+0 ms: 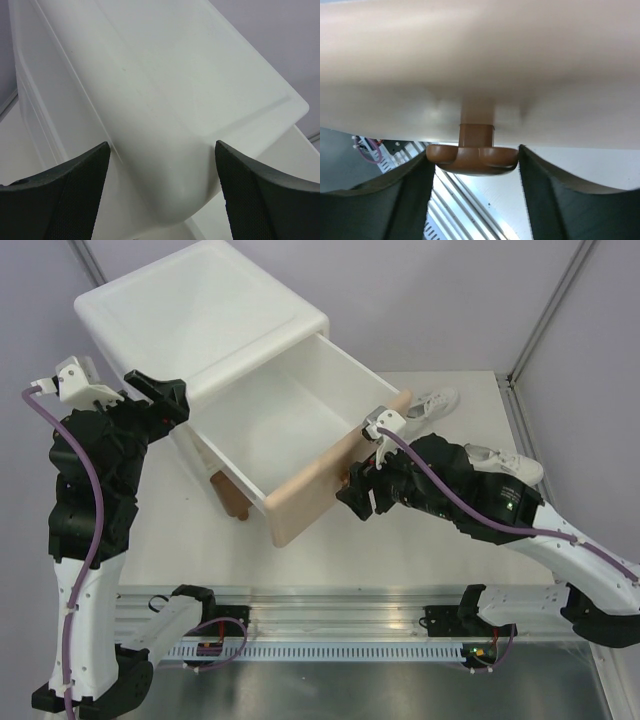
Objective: Place and organize the shoes in the shoe cabinet
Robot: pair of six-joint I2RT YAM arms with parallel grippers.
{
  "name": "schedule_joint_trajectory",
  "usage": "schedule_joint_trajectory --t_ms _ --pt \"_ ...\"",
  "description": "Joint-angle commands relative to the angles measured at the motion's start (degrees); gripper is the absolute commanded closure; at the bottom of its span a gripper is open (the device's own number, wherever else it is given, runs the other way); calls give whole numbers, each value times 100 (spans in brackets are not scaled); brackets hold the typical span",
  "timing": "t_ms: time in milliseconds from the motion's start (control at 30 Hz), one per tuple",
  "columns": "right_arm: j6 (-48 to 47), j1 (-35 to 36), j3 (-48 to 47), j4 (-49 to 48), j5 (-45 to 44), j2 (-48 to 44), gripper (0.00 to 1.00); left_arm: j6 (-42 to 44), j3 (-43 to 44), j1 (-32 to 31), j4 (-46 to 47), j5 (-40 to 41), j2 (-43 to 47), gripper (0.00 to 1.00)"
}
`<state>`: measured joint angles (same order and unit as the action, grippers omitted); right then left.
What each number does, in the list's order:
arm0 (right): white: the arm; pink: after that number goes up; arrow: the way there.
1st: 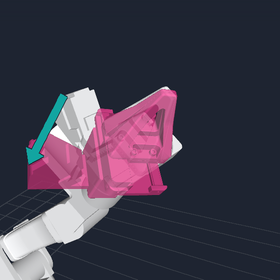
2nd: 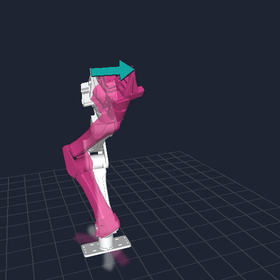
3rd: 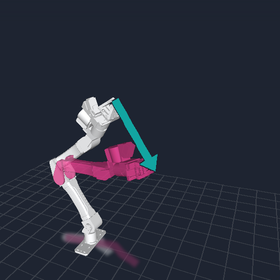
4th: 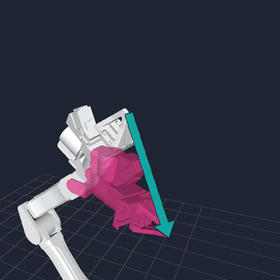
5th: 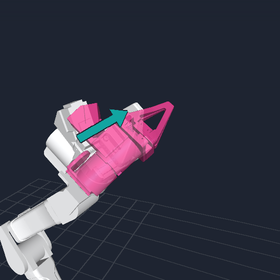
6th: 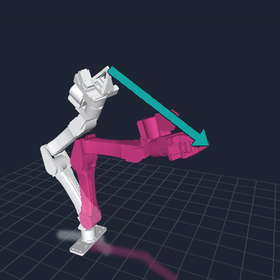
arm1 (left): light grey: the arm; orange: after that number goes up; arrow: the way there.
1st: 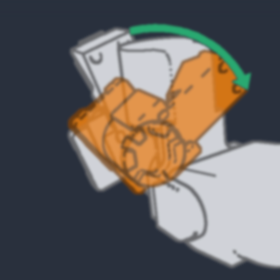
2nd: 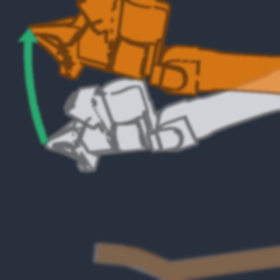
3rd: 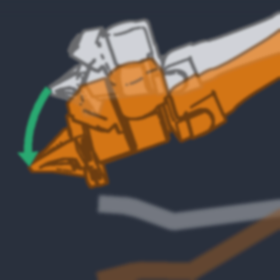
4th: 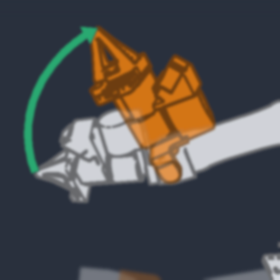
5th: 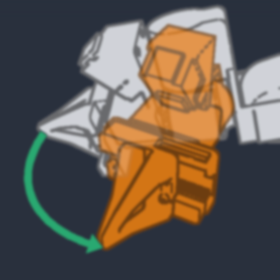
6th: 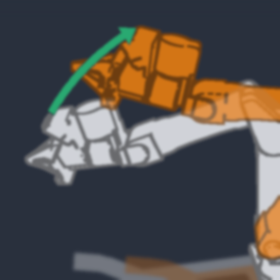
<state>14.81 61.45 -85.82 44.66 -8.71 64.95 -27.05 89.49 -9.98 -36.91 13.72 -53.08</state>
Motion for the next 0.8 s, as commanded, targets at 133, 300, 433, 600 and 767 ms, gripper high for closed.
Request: schedule_joint_trajectory --t_ms 133,300,433,600,767 --pt "347 7 -40 -46 62 -316 17 121 -2 -31 -370 -53 52 12" --pt "321 7 -215 7 71 -395 13 121 138 -31 -449 -71 140 11" --pt "303 7 -338 77 -16 -553 13 138 209 -31 -493 -53 228 11" --pt "347 16 -759 -10 -648 -790 12 156 331 -31 -537 -176 289 9" --pt "321 16 -963 -124 -1850 -905 12 226 429 -31 -660 -71 360 5"
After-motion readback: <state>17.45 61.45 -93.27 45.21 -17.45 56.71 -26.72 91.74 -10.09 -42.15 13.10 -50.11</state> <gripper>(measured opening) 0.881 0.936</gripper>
